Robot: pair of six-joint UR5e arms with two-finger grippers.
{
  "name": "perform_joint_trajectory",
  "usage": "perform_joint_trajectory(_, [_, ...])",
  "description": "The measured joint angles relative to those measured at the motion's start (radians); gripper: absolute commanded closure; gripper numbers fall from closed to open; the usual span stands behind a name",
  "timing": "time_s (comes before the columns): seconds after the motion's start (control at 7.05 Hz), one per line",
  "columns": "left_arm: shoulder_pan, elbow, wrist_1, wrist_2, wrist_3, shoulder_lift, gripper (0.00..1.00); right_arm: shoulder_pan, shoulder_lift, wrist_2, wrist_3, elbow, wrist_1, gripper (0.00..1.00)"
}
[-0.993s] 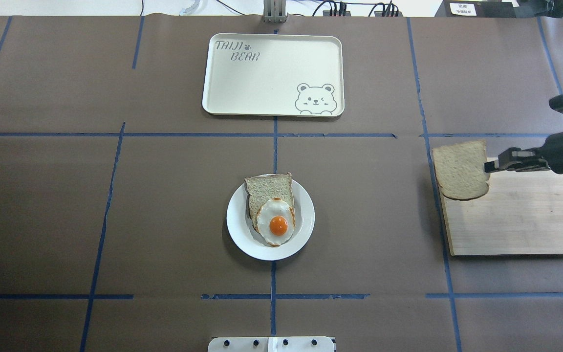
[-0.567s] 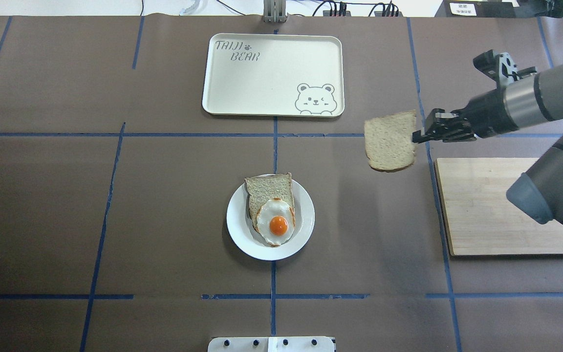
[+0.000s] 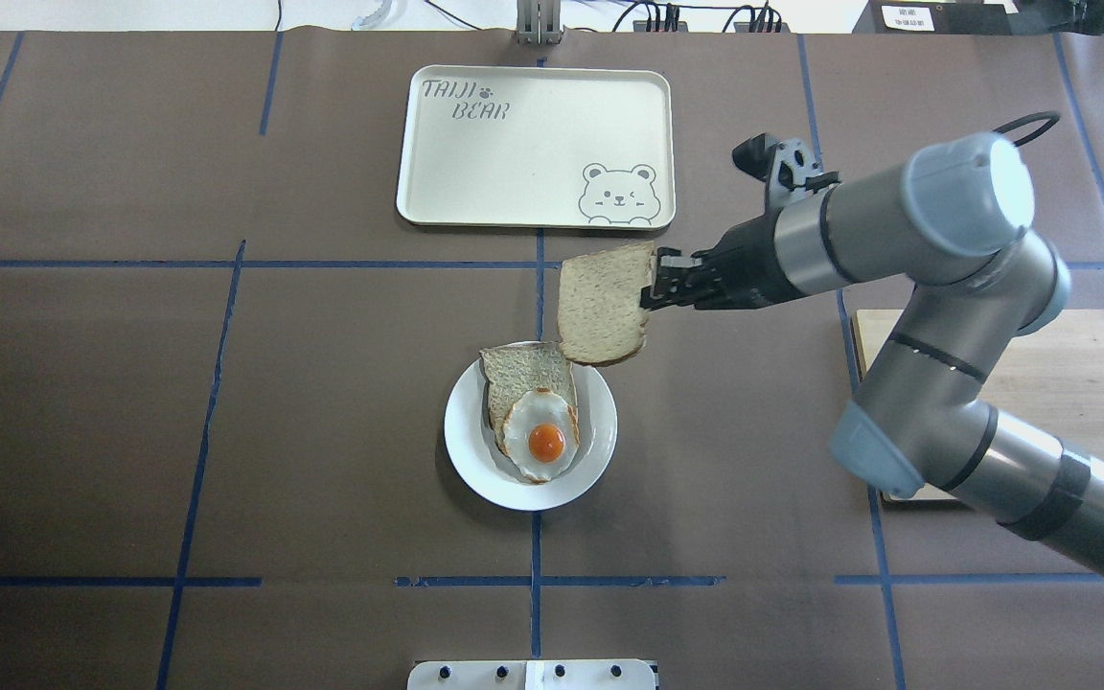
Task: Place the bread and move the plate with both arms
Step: 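Carry the bread with the right gripper and lay it over the egg plate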
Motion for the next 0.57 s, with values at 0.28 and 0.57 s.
perform_joint_trajectory(0.28, [0.005, 0.000, 0.000, 0.000, 0.000, 0.000, 0.00, -0.054, 0.021, -0.048, -0.056, -0.011, 0.000, 0.99])
perform_joint_trajectory(0.57, [0.006, 0.000, 0.000, 0.000, 0.000, 0.000, 0.00, -0.083, 0.027, -0.071, -0.127, -0.022, 0.001, 0.93])
